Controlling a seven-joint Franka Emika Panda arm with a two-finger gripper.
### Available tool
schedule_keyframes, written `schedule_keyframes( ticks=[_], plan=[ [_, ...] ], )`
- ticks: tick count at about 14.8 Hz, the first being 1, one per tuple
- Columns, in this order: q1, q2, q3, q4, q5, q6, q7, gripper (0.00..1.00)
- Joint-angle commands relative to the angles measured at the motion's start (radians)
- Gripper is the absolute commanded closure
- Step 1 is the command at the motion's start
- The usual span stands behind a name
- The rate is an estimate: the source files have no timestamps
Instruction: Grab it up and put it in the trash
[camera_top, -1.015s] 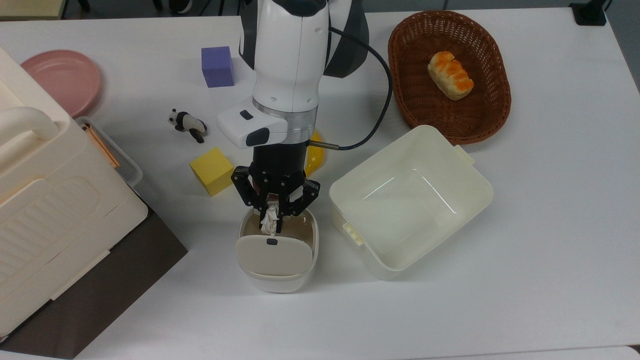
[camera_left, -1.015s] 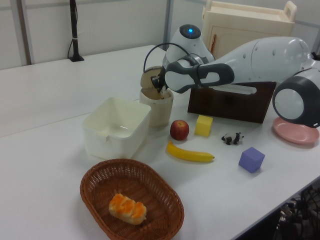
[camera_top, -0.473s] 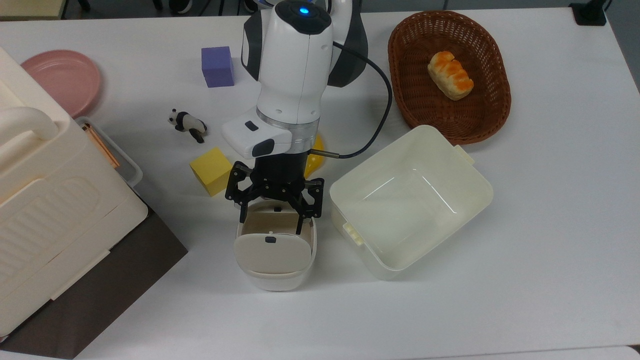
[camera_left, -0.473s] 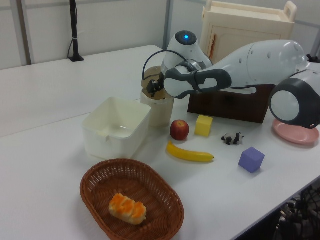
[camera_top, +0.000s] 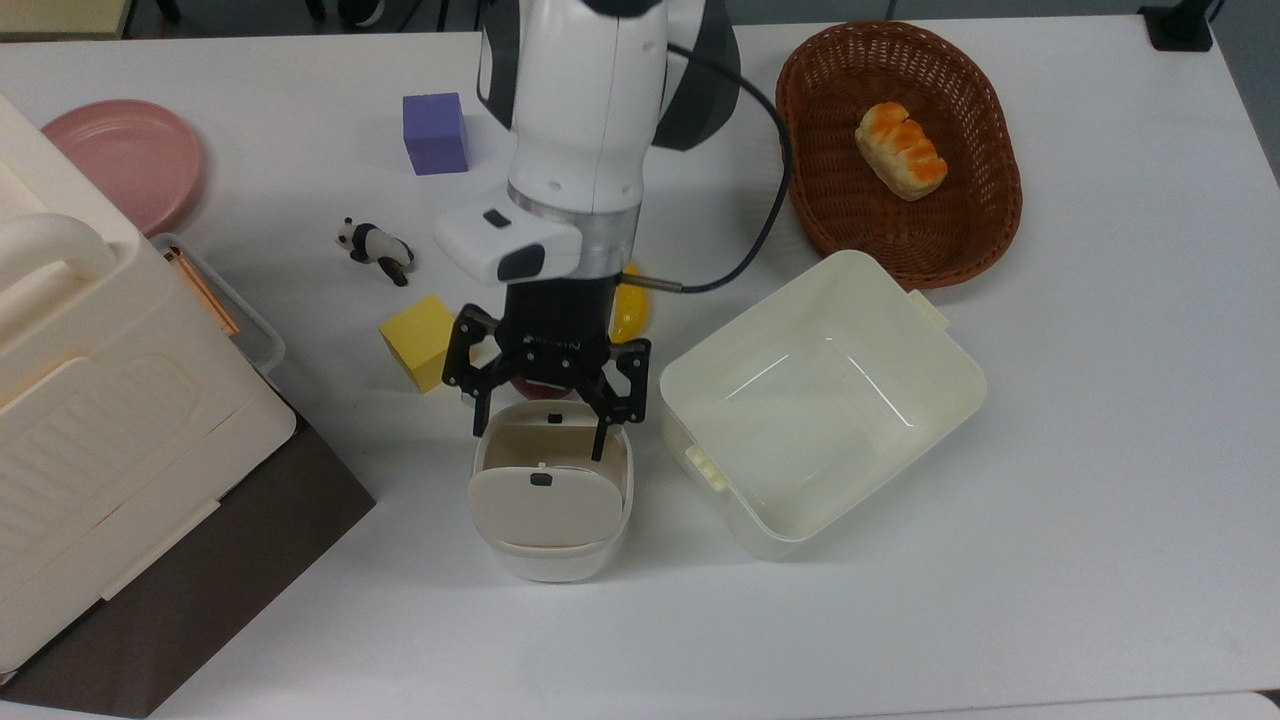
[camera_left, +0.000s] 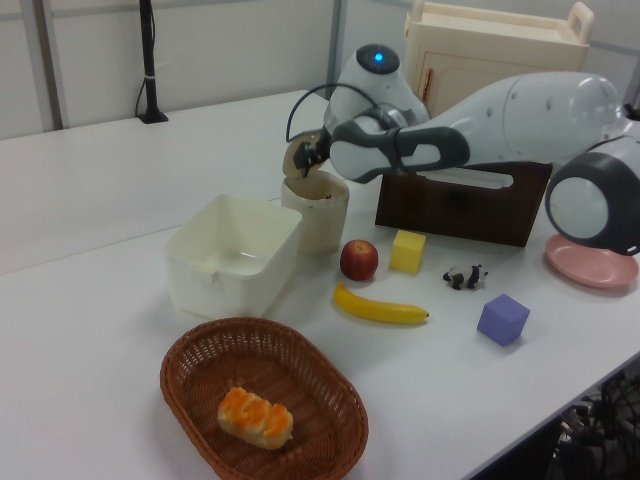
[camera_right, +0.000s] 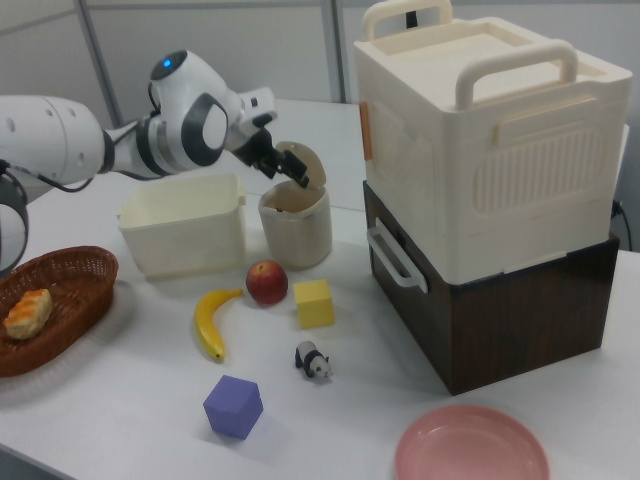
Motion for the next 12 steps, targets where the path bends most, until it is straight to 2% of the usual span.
schedule_keyframes(
  ticks=[1, 3, 10, 11, 12],
  plan=[
    [-0.028, -0.171, 0.053, -0.126, -0.006, -0.062, -0.006, 0.00],
    [-0.050, -0.239, 0.085, -0.153, -0.006, -0.141, -0.004, 0.00],
    [-0.042, -0.426, 0.090, -0.160, 0.002, -0.659, -0.061, 0.00],
    [-0.045, -0.444, 0.090, -0.158, 0.019, -0.710, -0.088, 0.00],
    [-0.048, -0.469, 0.085, -0.157, 0.067, -0.753, -0.122, 0.00]
  ],
)
